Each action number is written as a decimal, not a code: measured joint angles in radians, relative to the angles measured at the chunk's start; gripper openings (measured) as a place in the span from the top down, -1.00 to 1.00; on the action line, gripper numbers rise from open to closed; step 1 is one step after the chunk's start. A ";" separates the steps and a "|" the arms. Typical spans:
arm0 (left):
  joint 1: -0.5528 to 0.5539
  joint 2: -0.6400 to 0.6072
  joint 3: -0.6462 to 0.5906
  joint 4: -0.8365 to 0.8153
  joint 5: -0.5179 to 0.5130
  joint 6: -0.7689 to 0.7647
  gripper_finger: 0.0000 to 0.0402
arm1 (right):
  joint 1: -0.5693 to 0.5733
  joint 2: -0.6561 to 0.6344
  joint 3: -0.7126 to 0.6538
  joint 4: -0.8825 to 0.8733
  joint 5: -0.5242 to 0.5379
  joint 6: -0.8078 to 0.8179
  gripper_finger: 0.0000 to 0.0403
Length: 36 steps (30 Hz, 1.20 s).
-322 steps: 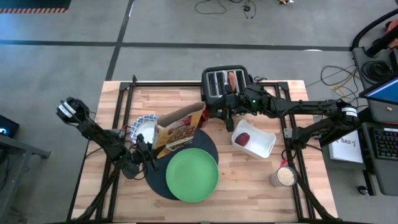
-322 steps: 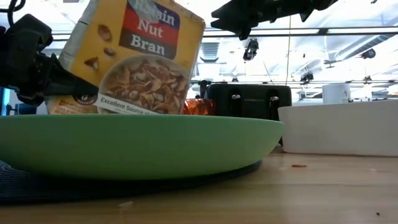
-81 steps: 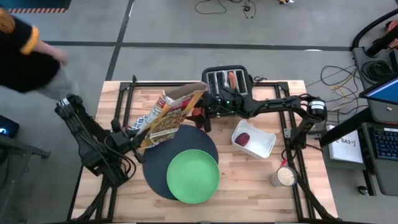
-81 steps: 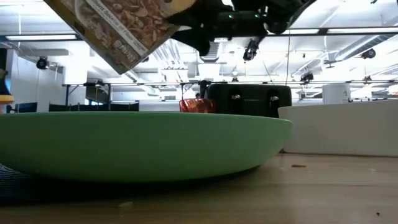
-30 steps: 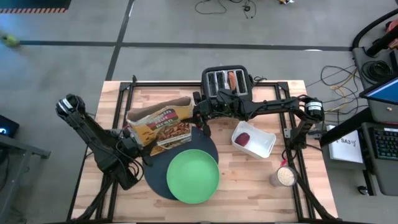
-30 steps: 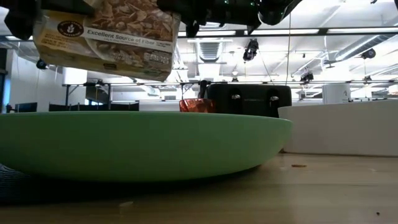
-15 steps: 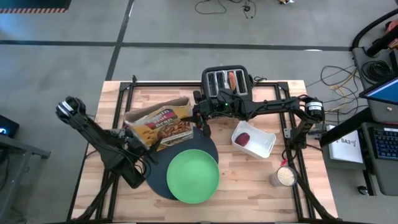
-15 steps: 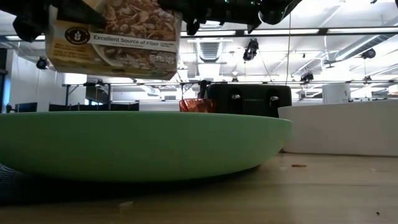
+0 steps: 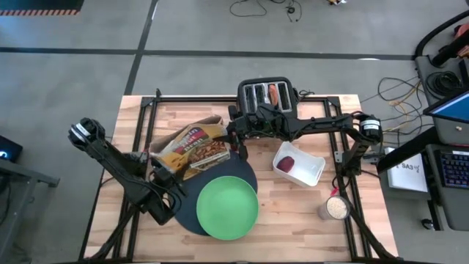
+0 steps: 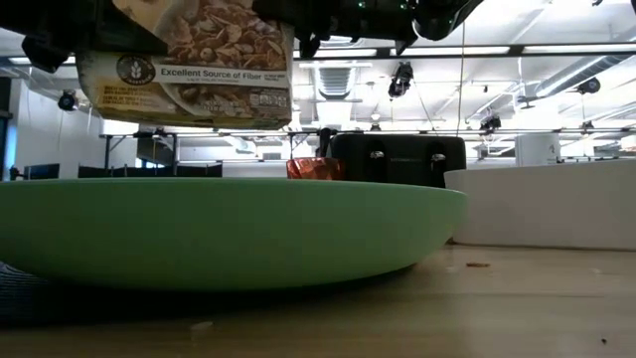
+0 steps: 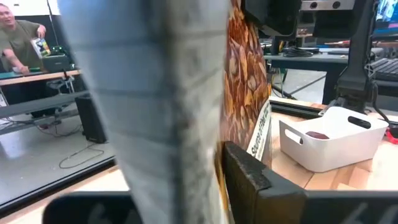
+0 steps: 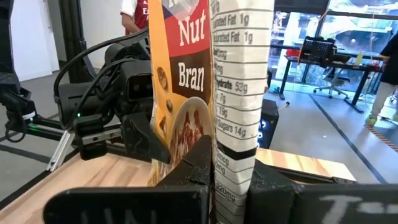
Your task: Arrange a breakfast setting
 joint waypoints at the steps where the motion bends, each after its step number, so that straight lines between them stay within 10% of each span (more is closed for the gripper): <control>1: 0.000 -0.001 0.000 0.000 0.000 0.001 0.95 | 0.000 0.000 0.000 0.001 0.000 0.000 0.96; 9: 0.001 -0.015 0.026 0.001 0.003 0.021 0.99 | 0.000 0.000 -0.001 -0.002 0.023 0.019 0.81; 23: 0.003 -0.055 0.268 -0.181 0.029 0.172 1.00 | -0.047 -0.028 -0.003 -0.083 0.009 0.094 -0.09; 36: 0.002 -0.113 0.447 -0.544 0.301 0.092 1.00 | -0.084 -0.117 -0.004 -0.285 0.015 0.090 -0.17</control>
